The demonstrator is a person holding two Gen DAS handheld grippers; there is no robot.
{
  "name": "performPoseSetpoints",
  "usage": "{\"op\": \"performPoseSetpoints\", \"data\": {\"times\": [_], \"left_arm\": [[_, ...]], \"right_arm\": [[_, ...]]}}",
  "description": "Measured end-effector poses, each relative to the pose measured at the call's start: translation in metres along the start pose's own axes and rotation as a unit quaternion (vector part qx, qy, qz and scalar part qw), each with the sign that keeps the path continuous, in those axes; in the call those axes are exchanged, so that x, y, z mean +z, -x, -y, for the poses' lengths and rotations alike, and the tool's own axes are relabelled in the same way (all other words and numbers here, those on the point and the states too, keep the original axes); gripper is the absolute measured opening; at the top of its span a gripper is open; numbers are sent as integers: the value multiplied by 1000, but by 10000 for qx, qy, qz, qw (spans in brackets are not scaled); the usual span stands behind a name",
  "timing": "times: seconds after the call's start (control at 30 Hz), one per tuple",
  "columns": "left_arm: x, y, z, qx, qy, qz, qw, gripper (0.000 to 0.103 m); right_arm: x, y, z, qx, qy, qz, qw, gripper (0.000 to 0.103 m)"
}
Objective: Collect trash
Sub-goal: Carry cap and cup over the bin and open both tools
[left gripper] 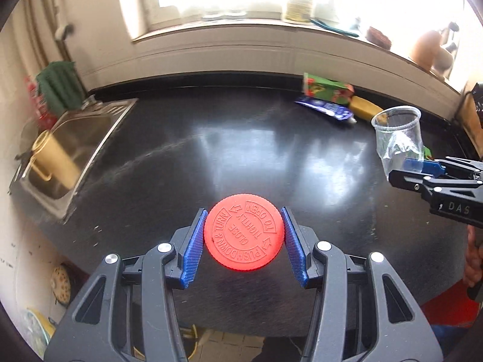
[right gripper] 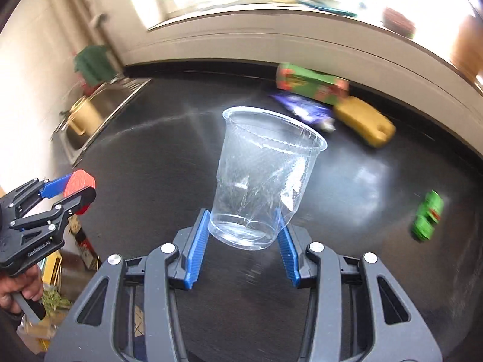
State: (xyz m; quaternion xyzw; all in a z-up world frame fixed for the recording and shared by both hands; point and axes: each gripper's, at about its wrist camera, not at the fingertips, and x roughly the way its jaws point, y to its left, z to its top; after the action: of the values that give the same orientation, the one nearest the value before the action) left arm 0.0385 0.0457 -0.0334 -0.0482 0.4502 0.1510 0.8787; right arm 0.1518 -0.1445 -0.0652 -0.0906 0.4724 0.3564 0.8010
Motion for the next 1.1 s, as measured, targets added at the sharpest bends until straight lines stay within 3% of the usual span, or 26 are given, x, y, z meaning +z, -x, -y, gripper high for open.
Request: {"op": "performPoseSetpoints", "data": {"times": [0.3, 0.5, 0.67, 0.8, 0.97, 1.1], "left_arm": [[-41, 24, -75, 646, 794, 60, 9947, 48], [-84, 41, -121, 1242, 1464, -122, 9813, 48], [-133, 39, -154, 1610, 1945, -294, 9672, 48], [-184, 40, -186, 1552, 2747, -489, 9477, 48], [-228, 32, -206, 1521, 2894, -568, 9434, 49], [-267, 6, -225, 1418, 3016, -609, 9409, 49]], "right_arm": [[17, -2, -122, 972, 1082, -215, 9891, 44], [14, -20, -202, 1731, 1745, -539, 9678, 44], [-14, -51, -266, 2195, 2412, -887, 9412, 44], [-41, -66, -310, 2436, 2861, -1200, 9189, 44], [-75, -102, -362, 2603, 3357, -1592, 8912, 44], [-99, -132, -389, 2515, 3646, -1791, 8785, 44]]}}
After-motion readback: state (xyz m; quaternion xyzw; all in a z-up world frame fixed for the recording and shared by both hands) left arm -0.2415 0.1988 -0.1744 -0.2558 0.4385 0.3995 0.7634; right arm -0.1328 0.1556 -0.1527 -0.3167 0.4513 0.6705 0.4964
